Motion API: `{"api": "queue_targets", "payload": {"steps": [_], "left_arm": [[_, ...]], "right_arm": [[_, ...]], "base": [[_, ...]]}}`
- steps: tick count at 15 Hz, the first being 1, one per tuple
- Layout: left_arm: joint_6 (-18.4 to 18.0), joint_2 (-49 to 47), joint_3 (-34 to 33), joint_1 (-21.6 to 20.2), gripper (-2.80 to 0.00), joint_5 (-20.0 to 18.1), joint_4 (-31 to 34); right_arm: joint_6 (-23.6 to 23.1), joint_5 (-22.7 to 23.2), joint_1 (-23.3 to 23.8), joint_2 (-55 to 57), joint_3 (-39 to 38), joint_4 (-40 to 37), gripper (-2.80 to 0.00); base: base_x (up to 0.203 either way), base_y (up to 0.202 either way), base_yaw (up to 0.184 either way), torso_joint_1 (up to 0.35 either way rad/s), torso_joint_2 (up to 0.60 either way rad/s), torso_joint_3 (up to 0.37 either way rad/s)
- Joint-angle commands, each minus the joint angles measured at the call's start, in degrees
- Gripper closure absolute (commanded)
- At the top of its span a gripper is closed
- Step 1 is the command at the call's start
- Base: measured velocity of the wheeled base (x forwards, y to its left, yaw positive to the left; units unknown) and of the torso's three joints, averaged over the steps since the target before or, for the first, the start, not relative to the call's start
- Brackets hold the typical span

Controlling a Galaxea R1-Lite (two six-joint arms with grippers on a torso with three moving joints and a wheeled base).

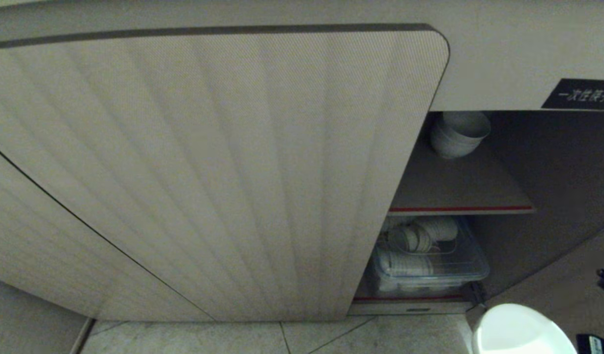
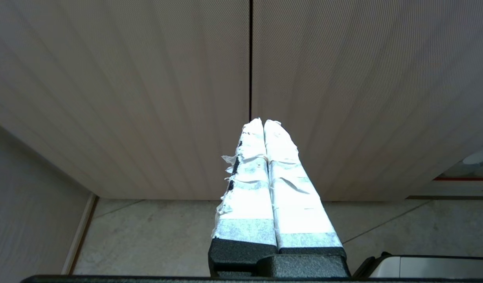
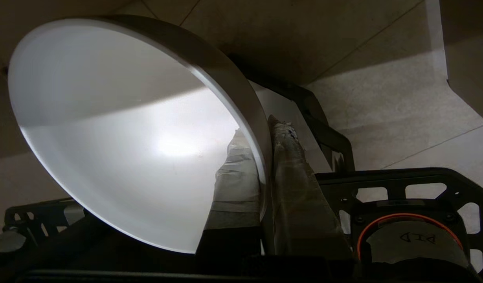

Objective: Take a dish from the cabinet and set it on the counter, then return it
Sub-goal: Put it back into the cabinet

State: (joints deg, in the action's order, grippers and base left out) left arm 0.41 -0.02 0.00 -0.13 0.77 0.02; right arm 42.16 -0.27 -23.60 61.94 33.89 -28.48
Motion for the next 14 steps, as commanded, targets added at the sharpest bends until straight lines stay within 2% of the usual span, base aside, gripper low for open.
{"api": "queue_targets", "payload": {"steps": [1,3,5,9,14], "left_arm": [[0.02,0.02,0.0,-0.04,0.0,0.02,-0.02],[0.02,0.02,0.0,-0.04,0.0,0.02,0.06],[0.02,0.02,0.0,-0.04,0.0,0.02,0.06],[0.02,0.02,0.0,-0.04,0.0,0.02,-0.02],[0.02,0.02,0.0,-0.04,0.0,0.02,-0.02]], "right_arm": [[2.41,-0.03,0.12,3.22,1.12,-0.17,0.0],[3.97,-0.14,0.13,5.57,2.21,0.0,0.0],[4.43,-0.15,0.21,7.17,2.32,3.49,0.0],[9.43,-0.25,0.22,10.45,5.16,4.9,0.0],[9.71,-1.52,2.58,14.18,7.23,7.18,0.0]], "base": [[0.0,0.0,0.0,0.0,0.0,0.0],[0.0,0.0,0.0,0.0,0.0,0.0],[0.0,0.0,0.0,0.0,0.0,0.0],[0.0,0.0,0.0,0.0,0.0,0.0],[0.0,0.0,0.0,0.0,0.0,0.0]]}}
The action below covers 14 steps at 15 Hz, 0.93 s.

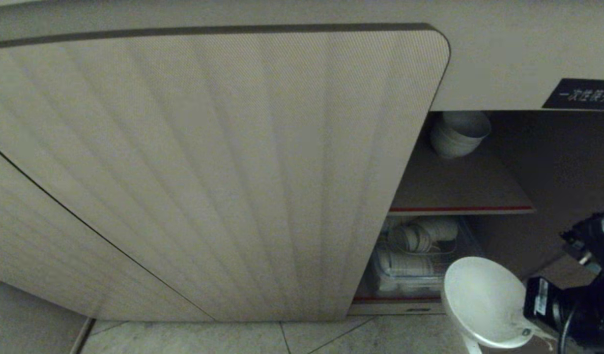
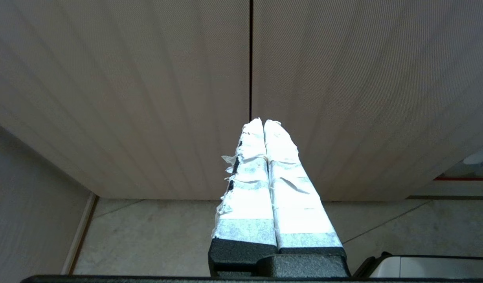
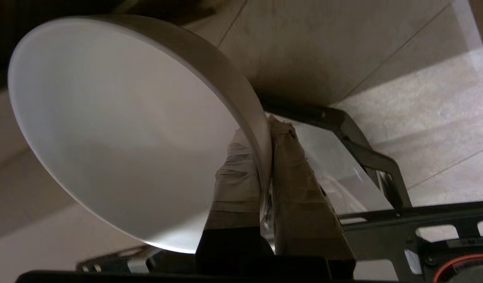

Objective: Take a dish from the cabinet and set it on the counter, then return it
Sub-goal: Put it back into the cabinet

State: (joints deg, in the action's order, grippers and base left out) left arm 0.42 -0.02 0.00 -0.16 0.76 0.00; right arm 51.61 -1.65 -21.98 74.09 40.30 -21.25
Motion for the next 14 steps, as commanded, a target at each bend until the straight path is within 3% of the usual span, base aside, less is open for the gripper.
{"api": "queue_targets", "payload": {"steps": [1,8,14], "left_arm": [[0.02,0.02,0.0,-0.02,0.0,0.03,0.0],[0.02,0.02,0.0,-0.02,0.0,0.03,0.01],[0.02,0.02,0.0,-0.02,0.0,0.03,0.06]], "right_arm": [[0.27,-0.17,1.28,2.75,1.38,-0.02,0.0],[5.57,-0.35,2.46,8.79,7.56,0.07,0.0],[7.21,-1.39,3.87,11.14,10.33,1.47,0.0]], "base": [[0.0,0.0,0.0,0.0,0.0,0.0],[0.0,0.0,0.0,0.0,0.0,0.0],[0.0,0.0,0.0,0.0,0.0,0.0]]}}
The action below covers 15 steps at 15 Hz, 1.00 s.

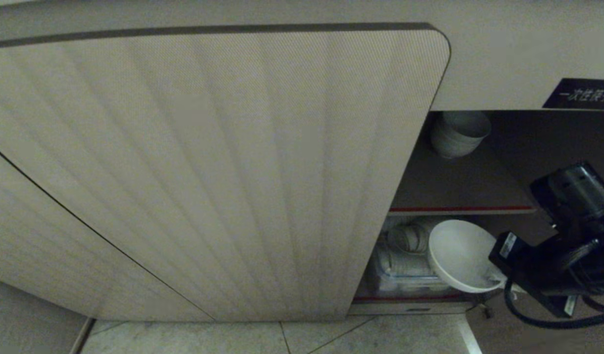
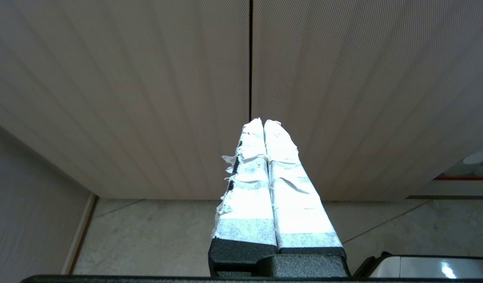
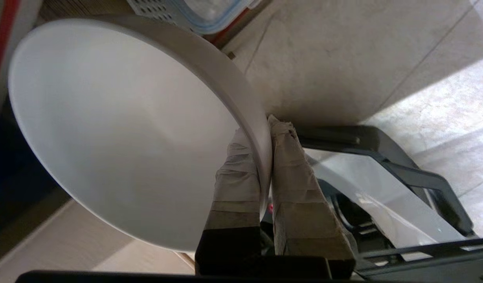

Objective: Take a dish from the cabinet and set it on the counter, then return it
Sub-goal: Put it back into the cabinet

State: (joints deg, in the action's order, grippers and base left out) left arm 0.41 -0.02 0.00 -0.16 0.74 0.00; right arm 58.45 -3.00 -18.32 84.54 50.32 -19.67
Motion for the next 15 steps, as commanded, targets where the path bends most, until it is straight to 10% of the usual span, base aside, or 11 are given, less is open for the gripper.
{"api": "queue_targets", "payload": {"steps": [1,15], "left_arm": [[0.02,0.02,0.0,-0.02,0.0,0.05,0.0],[-0.06,0.02,0.0,-0.02,0.0,0.05,0.0]], "right_arm": [[0.43,-0.07,0.43,0.71,0.39,0.1,0.0],[9.43,0.17,1.27,2.45,5.19,1.49,0.0]], "base": [[0.0,0.0,0.0,0.0,0.0,0.0],[0.0,0.0,0.0,0.0,0.0,0.0]]}}
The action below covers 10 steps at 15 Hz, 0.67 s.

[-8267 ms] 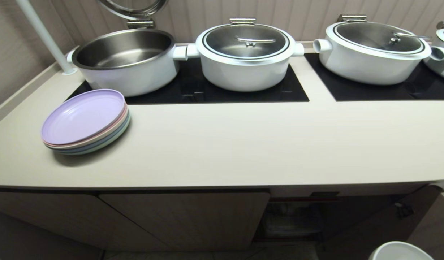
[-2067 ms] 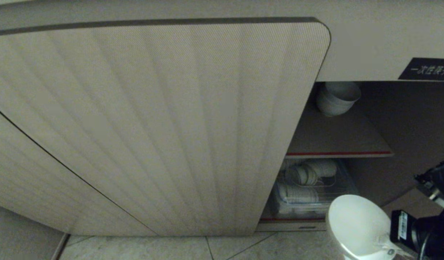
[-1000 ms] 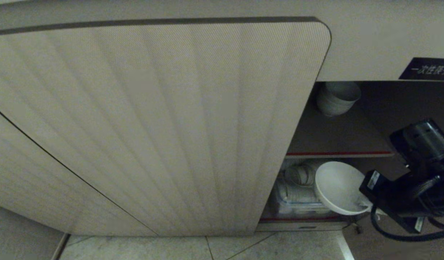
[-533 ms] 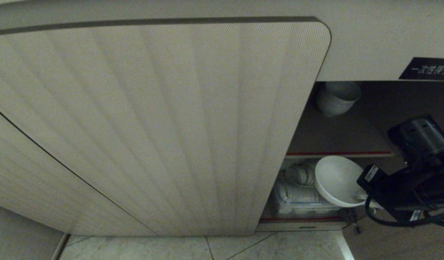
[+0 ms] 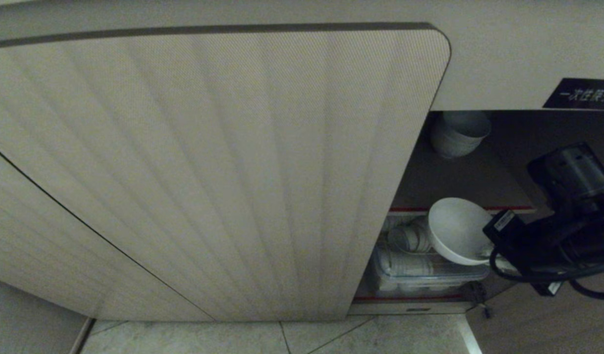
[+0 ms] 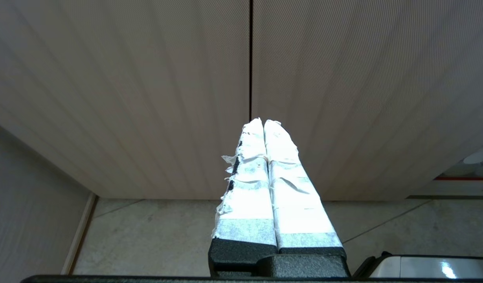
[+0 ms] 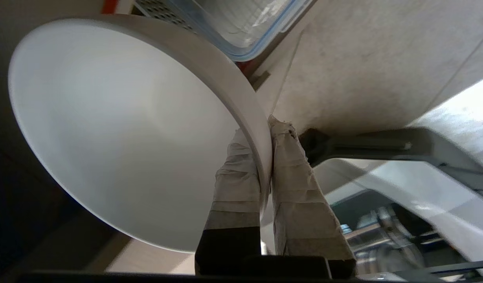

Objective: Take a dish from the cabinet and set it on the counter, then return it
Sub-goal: Put it back into the cabinet

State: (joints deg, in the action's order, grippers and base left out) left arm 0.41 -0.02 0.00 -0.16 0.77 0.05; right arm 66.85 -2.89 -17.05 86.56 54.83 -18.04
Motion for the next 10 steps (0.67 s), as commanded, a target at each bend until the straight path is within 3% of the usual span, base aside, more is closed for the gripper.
{"api": "queue_targets", "payload": {"steps": [1,10], "left_arm": [[0.02,0.02,0.0,-0.02,0.0,0.02,-0.05],[0.02,0.02,0.0,-0.02,0.0,0.02,-0.05]], "right_arm": [[1.62,0.2,0.14,0.68,1.11,-0.15,0.0],[5.89,0.6,1.41,5.76,5.9,0.06,0.0]], "base": [[0.0,0.0,0.0,0.0,0.0,0.0],[0.0,0.0,0.0,0.0,0.0,0.0]]}}
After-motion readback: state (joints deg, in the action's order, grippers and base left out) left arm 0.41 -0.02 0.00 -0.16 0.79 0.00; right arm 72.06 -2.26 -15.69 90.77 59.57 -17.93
